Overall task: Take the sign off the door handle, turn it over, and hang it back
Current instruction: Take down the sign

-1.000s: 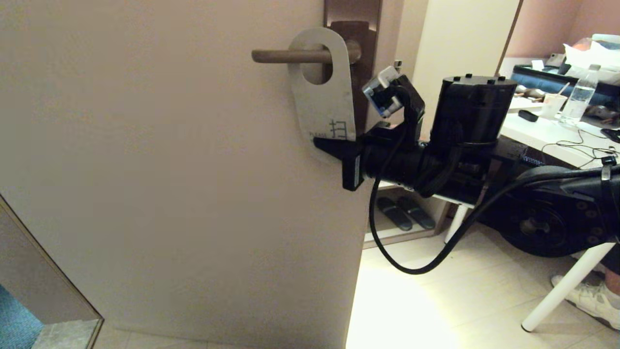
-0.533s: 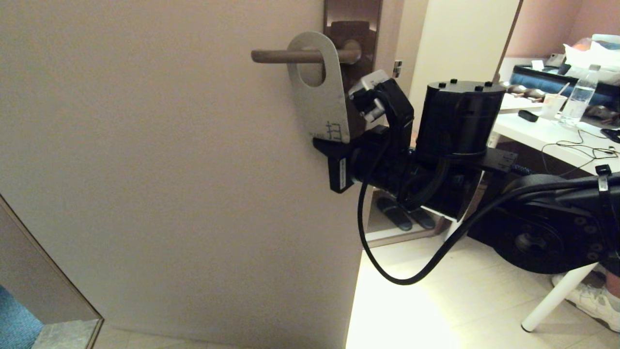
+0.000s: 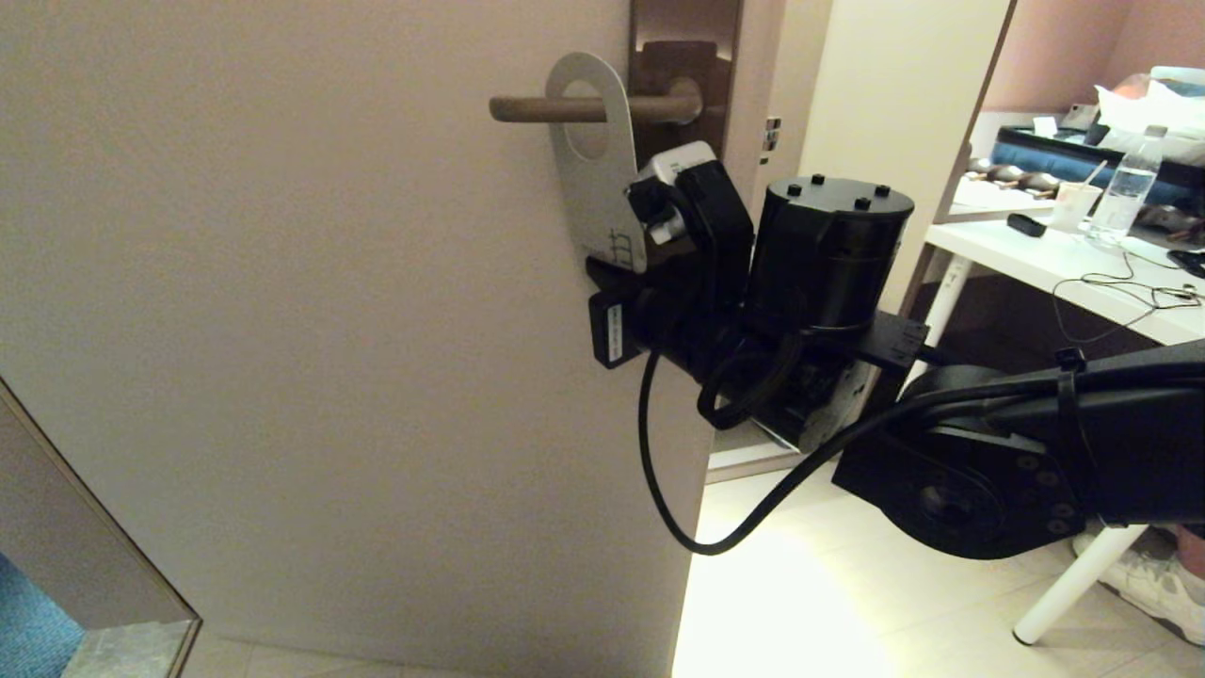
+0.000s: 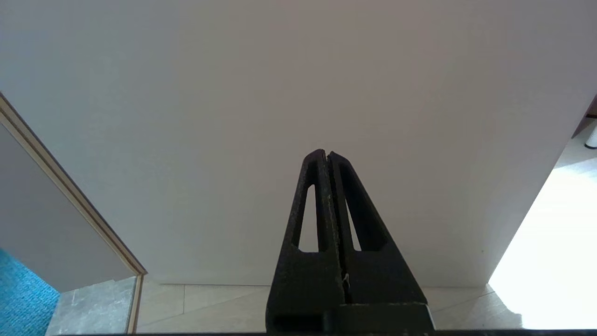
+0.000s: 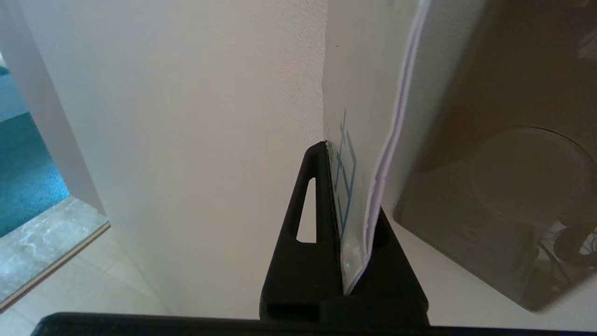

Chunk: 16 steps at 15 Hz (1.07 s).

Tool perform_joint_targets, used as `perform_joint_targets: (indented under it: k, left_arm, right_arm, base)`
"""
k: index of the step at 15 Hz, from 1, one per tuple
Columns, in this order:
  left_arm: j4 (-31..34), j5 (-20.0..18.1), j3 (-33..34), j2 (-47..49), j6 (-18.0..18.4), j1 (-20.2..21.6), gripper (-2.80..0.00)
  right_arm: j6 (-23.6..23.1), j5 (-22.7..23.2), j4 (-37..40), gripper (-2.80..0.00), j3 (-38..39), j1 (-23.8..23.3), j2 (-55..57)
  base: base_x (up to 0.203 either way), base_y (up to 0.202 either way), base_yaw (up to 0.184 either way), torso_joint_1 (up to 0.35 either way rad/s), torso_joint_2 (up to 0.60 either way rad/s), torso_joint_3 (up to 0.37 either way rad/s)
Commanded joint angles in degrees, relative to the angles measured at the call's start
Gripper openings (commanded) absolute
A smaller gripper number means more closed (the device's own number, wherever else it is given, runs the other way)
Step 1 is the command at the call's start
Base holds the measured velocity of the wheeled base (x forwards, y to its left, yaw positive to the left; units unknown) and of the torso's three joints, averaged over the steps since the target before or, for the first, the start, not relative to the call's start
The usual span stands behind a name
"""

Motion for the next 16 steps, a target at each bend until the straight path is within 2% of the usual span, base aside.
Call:
perform_joint_targets:
  k: [1, 5, 10, 12, 16]
  left_arm:
    - [0.0, 0.0, 0.0, 0.1, 0.0, 0.0, -2.80]
    - [0.0, 0.0, 0.0, 0.1, 0.0, 0.0, -2.80]
    - [0.0, 0.0, 0.0, 0.1, 0.0, 0.0, -2.80]
    - [0.0, 0.0, 0.0, 0.1, 0.0, 0.0, -2.80]
    - [0.0, 0.0, 0.0, 0.1, 0.0, 0.0, -2.80]
  right_arm:
    - [-0.1, -1.4, -1.2, -2.80, -1.6, 0.5, 2.5]
    - [-0.3, -5.1, -5.8, -2.80, -4.0, 1.6, 5.7]
    - [-1.6, -6.6, -6.2, -2.80, -5.4, 2.0, 7.1]
    - [-2.3, -9.1, -6.7, -2.80, -6.9, 2.7, 8.5]
    - [-2.8, -10.4, -7.9, -2.80, -9.3, 4.3, 10.4]
  base:
    - [0.000, 0.000, 0.000, 0.000, 0.00, 0.000]
    - [0.000, 0.000, 0.000, 0.000, 0.00, 0.000]
    - [0.000, 0.000, 0.000, 0.000, 0.00, 0.000]
    - [0.000, 0.000, 0.000, 0.000, 0.00, 0.000]
    - [0.000, 0.000, 0.000, 0.000, 0.00, 0.000]
